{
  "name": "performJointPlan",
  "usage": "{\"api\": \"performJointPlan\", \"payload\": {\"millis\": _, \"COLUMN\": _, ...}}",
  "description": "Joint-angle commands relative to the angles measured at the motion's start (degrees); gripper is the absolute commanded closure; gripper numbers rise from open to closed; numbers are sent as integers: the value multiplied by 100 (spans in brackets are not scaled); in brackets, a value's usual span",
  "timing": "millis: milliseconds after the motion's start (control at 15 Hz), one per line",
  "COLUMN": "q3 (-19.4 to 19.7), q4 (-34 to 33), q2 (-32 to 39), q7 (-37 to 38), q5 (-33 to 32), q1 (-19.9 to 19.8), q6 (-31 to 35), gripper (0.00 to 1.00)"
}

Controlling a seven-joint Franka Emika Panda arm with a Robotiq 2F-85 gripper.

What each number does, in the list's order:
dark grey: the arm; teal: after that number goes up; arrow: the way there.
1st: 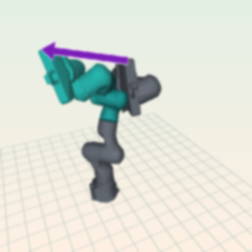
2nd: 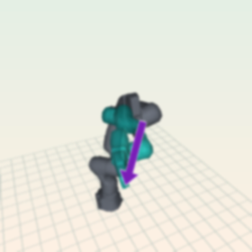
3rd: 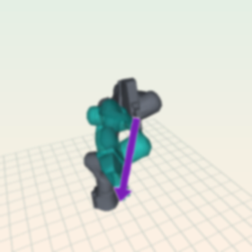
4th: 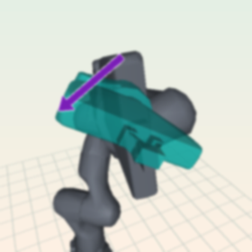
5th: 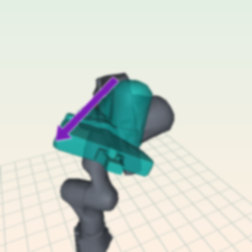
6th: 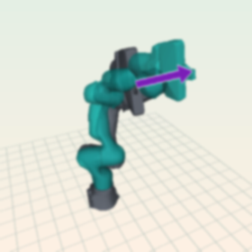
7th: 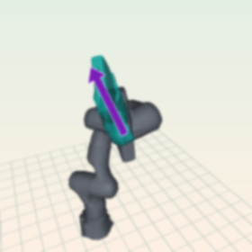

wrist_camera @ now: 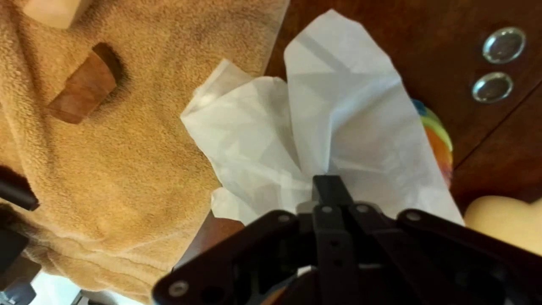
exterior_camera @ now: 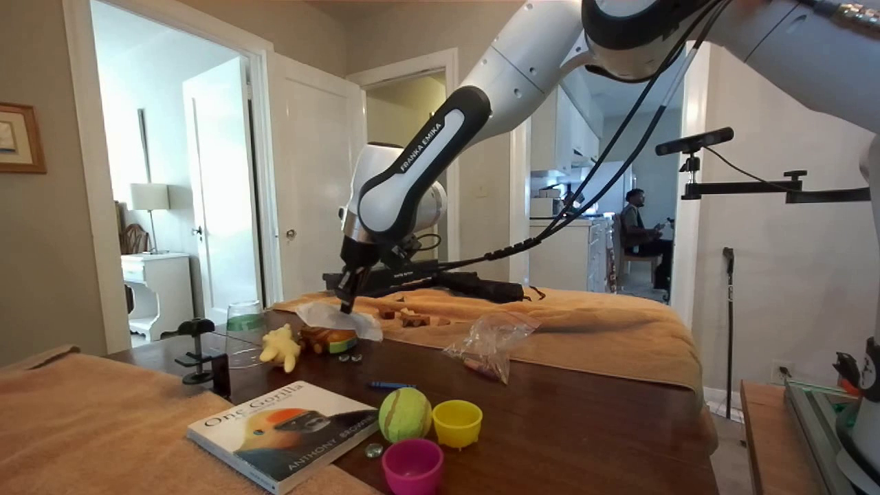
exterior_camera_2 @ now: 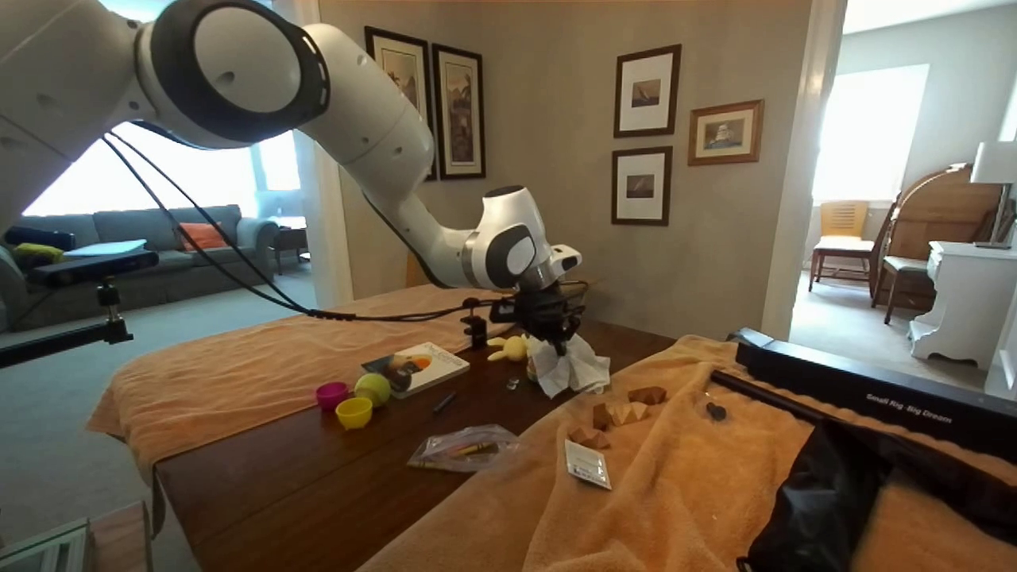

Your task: Wipe the toy car with the white cloth

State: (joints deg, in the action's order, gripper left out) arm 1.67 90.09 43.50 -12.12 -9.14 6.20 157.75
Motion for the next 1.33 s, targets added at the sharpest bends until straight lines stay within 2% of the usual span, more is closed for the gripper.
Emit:
{"api": "performJointPlan", "payload": {"millis": 0, "q3": 27, "q4": -281, "q2": 140, "q7": 179, "q5": -101, "q1": -58, "q6": -193, "gripper": 100}}
{"api": "performJointPlan", "payload": {"millis": 1267, "q3": -182, "q4": -295, "q2": 189, "q7": 144, "q5": -125, "q1": 282, "q6": -216, "gripper": 100}}
